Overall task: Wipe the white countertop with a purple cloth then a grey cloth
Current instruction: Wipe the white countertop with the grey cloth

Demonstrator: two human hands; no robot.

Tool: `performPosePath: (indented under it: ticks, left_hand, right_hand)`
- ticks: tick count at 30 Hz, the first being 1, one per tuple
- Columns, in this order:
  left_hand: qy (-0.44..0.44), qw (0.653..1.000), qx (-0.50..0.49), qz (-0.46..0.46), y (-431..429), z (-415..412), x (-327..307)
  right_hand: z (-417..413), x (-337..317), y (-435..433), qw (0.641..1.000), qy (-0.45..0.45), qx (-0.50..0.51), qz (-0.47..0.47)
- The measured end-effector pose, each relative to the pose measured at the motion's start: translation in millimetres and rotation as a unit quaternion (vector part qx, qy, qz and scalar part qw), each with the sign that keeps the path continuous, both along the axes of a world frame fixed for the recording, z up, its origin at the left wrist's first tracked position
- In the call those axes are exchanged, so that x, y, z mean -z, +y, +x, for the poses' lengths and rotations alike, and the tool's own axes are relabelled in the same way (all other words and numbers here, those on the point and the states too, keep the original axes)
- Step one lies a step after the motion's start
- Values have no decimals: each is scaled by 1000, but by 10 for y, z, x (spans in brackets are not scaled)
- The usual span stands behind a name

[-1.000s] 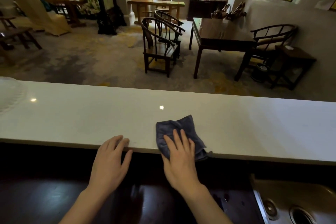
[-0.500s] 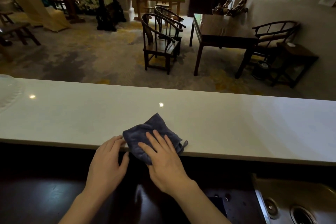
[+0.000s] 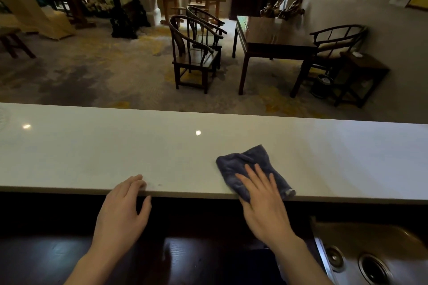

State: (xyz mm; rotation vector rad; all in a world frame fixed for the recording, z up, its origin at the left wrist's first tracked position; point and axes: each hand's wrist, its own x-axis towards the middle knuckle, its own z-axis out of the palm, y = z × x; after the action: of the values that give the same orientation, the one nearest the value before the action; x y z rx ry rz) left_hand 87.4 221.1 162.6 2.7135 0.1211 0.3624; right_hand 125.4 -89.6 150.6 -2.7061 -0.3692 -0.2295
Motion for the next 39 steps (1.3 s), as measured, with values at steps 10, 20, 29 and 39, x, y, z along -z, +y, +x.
performPosePath:
  ticks: [10, 20, 29, 39]
  left_hand:
    - [12, 1000, -3, 4, -18, -1, -11]
    - [14, 1000, 7, 27, 1, 14, -12]
    - [23, 999, -2, 30, -5, 22, -33]
    - [35, 999, 0, -6, -3, 2, -40]
  right_hand:
    - [417, -154, -693, 986, 71, 151, -3]
    - [1238, -136, -1073, 968, 143, 206, -5]
    - [1642, -86, -79, 976, 132, 174, -23]
    - [1734, -71, 1451, 993, 119, 2, 11]
